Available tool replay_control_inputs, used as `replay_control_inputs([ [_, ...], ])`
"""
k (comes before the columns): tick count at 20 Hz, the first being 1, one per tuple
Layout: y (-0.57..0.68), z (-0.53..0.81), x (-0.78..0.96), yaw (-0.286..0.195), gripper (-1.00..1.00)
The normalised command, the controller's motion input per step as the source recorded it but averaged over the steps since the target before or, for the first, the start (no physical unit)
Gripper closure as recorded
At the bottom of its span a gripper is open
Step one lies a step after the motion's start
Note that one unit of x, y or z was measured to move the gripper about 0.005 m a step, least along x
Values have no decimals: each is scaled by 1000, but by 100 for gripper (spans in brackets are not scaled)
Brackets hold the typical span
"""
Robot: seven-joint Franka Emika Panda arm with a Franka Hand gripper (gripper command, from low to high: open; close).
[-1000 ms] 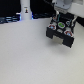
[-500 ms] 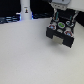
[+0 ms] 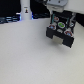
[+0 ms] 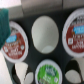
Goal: Open the kcup holder, insert the kcup into the holder, and close the kcup holder
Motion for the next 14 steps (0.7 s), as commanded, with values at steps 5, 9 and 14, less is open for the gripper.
replay_control_inputs([
  [5,-201,-63,679,45,-100],
  [9,21,-183,656,46,-100],
  [14,201,-237,188,150,-100],
])
